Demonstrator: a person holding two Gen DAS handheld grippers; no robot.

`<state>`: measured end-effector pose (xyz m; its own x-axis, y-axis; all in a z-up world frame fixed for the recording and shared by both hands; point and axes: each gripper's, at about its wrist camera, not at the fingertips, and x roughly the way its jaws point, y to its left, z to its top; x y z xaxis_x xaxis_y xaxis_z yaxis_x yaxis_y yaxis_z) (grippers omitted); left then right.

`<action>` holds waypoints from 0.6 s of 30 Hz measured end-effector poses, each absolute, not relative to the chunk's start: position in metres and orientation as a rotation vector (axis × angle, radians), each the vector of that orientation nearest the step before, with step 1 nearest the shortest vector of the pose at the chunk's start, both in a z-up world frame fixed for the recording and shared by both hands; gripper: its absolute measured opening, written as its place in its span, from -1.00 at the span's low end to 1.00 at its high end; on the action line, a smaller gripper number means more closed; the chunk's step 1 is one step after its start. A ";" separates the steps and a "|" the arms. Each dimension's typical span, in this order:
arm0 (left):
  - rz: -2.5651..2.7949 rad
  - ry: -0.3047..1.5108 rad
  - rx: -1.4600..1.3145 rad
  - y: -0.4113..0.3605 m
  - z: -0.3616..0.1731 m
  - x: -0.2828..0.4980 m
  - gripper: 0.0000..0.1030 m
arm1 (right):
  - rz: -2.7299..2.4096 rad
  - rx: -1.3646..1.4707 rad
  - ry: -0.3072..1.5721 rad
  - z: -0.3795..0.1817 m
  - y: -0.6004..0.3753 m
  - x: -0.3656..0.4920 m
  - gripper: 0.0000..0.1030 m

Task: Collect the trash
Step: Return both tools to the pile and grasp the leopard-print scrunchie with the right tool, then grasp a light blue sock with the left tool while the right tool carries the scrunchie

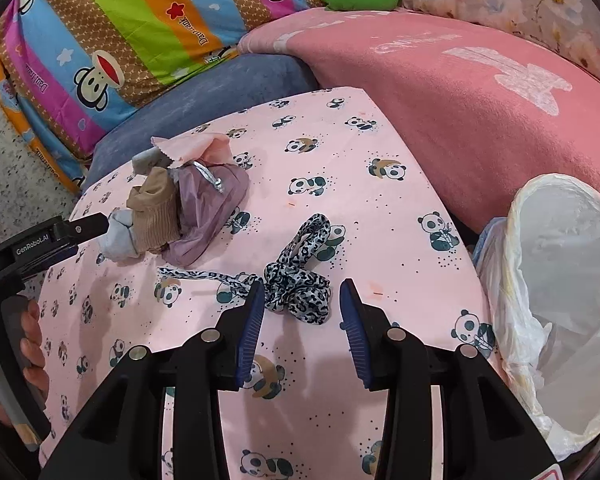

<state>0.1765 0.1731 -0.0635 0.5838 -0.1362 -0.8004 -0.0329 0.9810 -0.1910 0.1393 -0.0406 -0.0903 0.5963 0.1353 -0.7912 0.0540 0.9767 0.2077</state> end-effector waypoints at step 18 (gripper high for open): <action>-0.137 0.997 -0.254 0.181 -0.087 0.194 -0.28 | 0.080 0.232 0.984 -0.113 -0.027 0.165 -0.65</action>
<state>0.1937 0.1815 -0.0870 0.5375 -0.2295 -0.8114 -0.0021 0.9619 -0.2735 0.1648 -0.0274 -0.1130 0.5531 0.1715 -0.8152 0.0374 0.9725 0.2300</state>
